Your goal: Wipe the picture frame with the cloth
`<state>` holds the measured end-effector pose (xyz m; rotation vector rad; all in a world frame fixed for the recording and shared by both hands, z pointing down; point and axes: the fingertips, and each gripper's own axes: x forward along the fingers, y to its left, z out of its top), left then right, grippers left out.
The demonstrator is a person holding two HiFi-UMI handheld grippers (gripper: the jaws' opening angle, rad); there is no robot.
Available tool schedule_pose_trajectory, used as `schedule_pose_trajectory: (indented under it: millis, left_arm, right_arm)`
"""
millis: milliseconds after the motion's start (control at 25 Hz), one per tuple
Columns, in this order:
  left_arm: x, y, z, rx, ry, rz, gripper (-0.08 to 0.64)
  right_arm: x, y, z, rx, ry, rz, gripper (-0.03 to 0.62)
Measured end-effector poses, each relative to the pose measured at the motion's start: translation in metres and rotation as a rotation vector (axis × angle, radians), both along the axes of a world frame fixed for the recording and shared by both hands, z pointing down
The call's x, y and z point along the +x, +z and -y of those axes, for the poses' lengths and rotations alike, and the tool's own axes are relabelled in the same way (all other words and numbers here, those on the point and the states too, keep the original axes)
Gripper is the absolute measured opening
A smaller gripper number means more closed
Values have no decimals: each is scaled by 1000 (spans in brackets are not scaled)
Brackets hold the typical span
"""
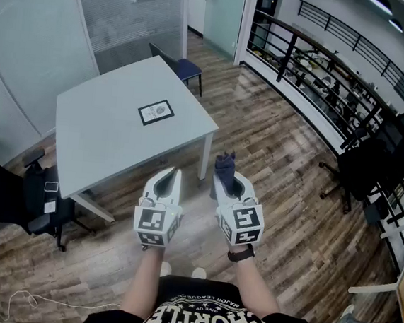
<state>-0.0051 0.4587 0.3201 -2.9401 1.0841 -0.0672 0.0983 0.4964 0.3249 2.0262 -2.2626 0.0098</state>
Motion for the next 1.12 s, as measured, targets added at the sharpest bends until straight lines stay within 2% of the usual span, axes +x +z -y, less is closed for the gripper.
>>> schedule_pose_trajectory:
  millis: [320,640,840,1120]
  left_arm:
    - [16,13,-12,-23,-21,8,8]
    - [23,24,20,-49,-49,-3,8]
    - [28,37,73,-63,-54,-16,8]
    - [46,23,185,-48,-54,-40,8]
  right_arm:
    - [16,14,-7,-42,-26,71,71]
    - [14,24,28,-54,-69,83,71]
    - [17,36,79,-72,-86,82,71]
    - [29,29,189,-67,-104,60,71]
